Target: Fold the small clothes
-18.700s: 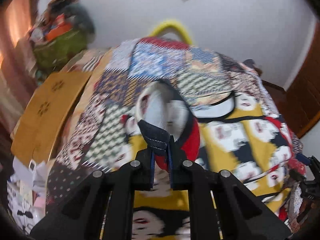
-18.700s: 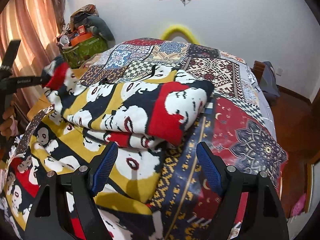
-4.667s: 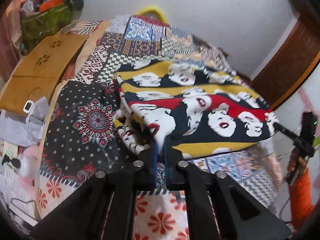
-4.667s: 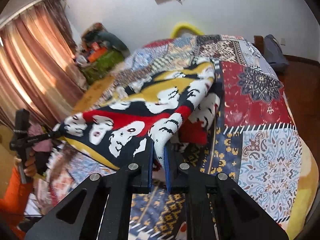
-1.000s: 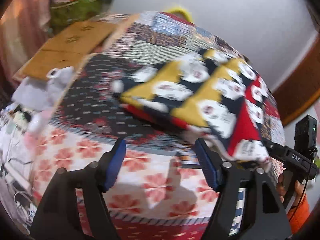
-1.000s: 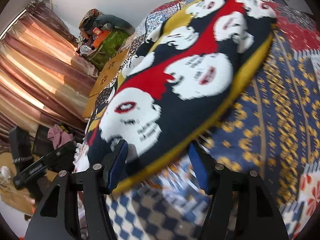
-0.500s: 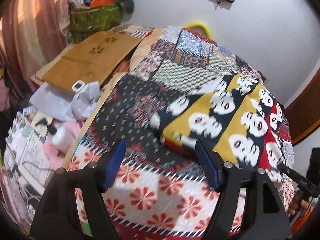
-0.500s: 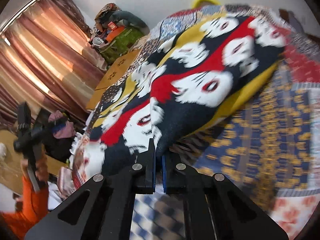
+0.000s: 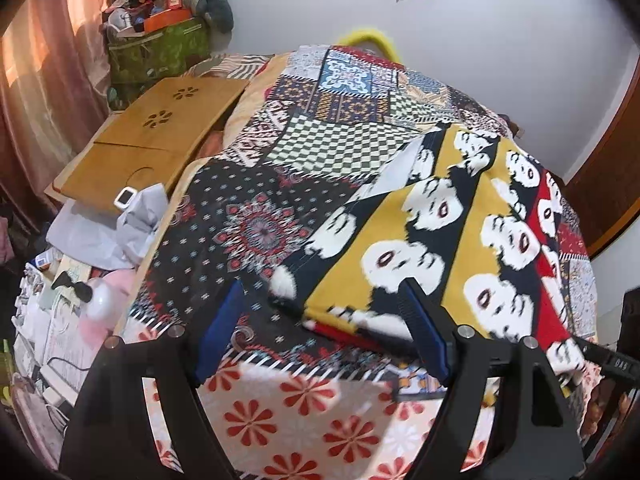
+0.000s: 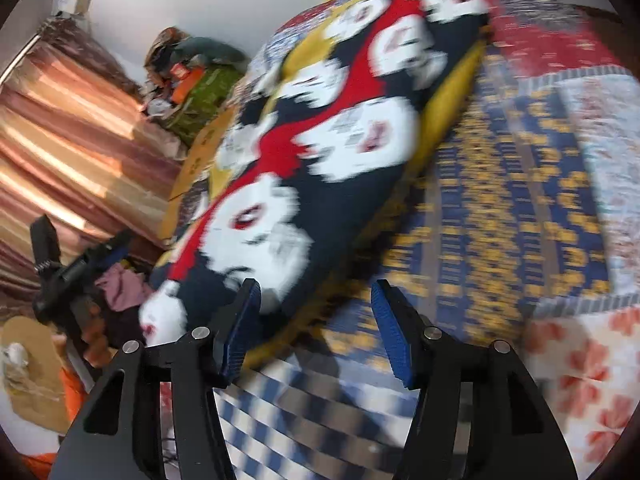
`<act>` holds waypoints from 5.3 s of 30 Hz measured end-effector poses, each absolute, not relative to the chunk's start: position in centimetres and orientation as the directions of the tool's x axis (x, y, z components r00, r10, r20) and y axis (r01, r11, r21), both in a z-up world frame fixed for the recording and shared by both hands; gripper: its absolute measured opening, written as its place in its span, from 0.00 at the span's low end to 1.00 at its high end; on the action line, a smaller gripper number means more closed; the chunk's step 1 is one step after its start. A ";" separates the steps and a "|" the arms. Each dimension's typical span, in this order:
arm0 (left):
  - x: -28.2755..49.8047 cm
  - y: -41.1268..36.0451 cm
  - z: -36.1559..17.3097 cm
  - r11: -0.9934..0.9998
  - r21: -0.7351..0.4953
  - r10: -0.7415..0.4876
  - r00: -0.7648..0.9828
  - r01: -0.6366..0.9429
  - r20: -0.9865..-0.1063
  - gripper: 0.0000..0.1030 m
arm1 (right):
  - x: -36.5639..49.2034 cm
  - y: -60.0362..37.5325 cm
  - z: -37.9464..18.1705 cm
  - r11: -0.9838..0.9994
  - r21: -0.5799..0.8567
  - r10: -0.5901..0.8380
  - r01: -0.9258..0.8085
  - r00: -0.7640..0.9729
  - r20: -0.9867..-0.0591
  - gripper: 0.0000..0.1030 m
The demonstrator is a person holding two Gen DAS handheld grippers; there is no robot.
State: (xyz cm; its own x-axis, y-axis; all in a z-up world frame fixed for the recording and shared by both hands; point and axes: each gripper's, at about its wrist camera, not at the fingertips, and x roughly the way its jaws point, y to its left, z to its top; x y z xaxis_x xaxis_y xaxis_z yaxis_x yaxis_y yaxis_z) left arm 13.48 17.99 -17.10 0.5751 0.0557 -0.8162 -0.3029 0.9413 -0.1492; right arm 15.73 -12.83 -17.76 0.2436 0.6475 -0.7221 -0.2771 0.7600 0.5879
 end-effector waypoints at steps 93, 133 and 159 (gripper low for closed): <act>31.6 11.8 -20.9 0.941 -0.320 -0.253 0.397 -0.111 -0.882 0.03 | 16.5 -21.4 -17.5 0.921 0.194 0.339 -0.338 0.449 -0.826 0.56; 14.0 9.9 -20.9 0.942 -0.329 -0.290 0.345 -0.061 -0.893 0.08 | 9.7 -19.4 -15.6 0.872 0.218 0.408 -0.439 0.405 -0.818 0.51; 8.4 6.2 -15.7 0.983 -0.177 -0.174 0.515 0.044 -0.840 0.79 | 5.9 -20.9 -12.7 0.894 0.183 0.378 -0.410 0.468 -0.799 0.60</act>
